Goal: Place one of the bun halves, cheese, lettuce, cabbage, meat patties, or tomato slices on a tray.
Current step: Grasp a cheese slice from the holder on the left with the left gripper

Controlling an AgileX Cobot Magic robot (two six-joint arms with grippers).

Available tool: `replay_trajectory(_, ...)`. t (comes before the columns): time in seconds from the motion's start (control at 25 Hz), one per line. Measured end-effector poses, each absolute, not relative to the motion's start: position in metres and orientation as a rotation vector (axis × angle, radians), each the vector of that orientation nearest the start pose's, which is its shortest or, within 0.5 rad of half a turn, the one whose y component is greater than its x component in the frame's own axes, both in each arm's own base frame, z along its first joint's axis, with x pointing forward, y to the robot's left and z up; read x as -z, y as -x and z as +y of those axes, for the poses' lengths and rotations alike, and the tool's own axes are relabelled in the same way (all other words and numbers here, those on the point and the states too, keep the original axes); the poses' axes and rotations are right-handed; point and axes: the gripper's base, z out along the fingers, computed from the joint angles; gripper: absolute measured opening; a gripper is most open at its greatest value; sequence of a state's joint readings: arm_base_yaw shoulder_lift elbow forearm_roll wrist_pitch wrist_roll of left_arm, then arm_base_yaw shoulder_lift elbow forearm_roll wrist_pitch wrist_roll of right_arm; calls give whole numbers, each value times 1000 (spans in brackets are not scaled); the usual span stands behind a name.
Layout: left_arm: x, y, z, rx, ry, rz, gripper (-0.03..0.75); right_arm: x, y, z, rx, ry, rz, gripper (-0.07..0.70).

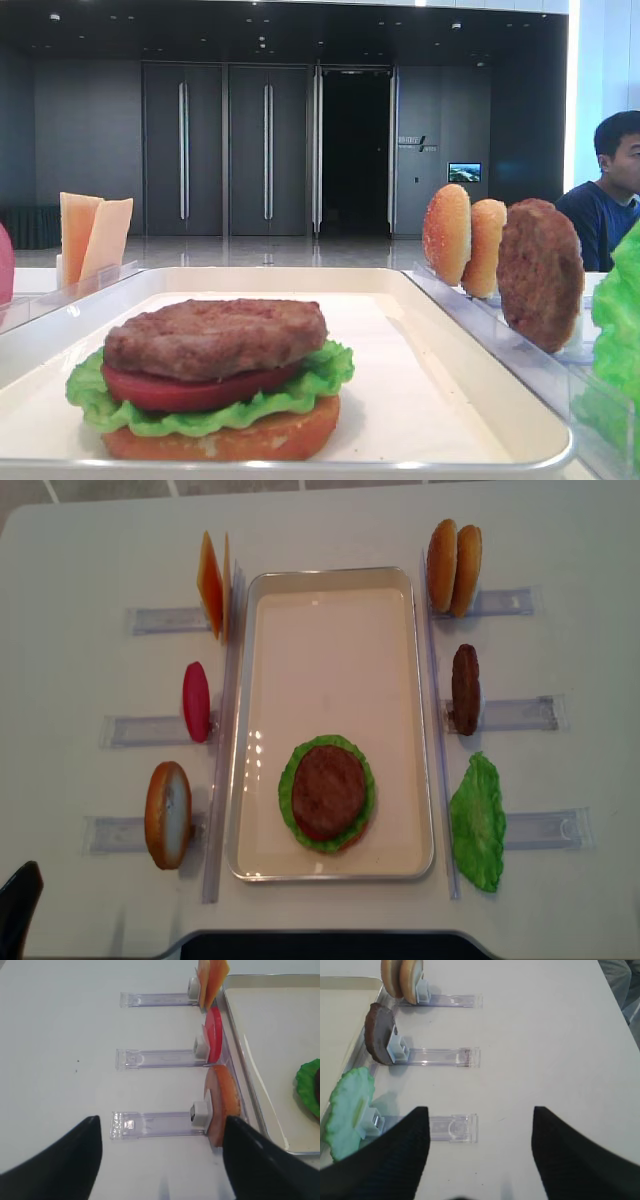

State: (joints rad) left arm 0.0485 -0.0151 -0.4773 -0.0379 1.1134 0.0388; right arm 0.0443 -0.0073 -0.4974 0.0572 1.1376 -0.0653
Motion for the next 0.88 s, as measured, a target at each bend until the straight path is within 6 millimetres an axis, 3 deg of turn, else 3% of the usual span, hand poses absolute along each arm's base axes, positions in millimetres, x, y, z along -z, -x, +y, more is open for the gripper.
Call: replay_trajectory(0.88,-267,7,-4,-5,7,2104,486,-271,9,4,-57,121,2112,454)
